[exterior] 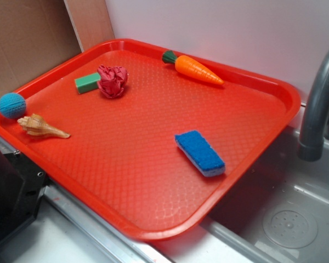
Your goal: Grab the shell.
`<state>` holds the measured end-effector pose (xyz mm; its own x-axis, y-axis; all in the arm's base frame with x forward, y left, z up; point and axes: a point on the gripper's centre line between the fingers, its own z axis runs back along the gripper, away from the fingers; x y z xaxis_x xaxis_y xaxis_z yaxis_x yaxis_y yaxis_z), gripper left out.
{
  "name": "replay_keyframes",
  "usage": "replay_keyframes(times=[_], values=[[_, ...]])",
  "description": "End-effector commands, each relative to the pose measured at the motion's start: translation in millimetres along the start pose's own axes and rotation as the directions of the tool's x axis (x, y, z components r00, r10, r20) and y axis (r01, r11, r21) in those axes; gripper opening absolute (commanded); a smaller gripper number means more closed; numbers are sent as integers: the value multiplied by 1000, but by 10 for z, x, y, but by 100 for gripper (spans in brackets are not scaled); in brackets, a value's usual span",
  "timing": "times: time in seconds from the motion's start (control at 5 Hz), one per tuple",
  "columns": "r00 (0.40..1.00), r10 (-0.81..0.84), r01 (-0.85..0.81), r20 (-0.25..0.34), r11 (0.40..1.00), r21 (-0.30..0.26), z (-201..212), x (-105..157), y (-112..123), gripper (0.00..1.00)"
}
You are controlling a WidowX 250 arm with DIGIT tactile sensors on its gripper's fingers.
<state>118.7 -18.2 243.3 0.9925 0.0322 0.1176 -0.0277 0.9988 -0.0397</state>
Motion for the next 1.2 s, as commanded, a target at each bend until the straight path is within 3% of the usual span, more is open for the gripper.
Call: replay_keyframes(times=[0.0,0.2,0.4,0.8,1.0], values=[[1000,0,0,0,1000,0,0,0,0,100],[982,-189,188,-20,980,-72,-494,33,334,100],[964,-242,244,-109,970,0,-947,-87,667,100],[938,-299,318,-172,943,96,-1513,-330,1033,100],[929,-337,353,-152,931,91,-1736,-260,1129,100]])
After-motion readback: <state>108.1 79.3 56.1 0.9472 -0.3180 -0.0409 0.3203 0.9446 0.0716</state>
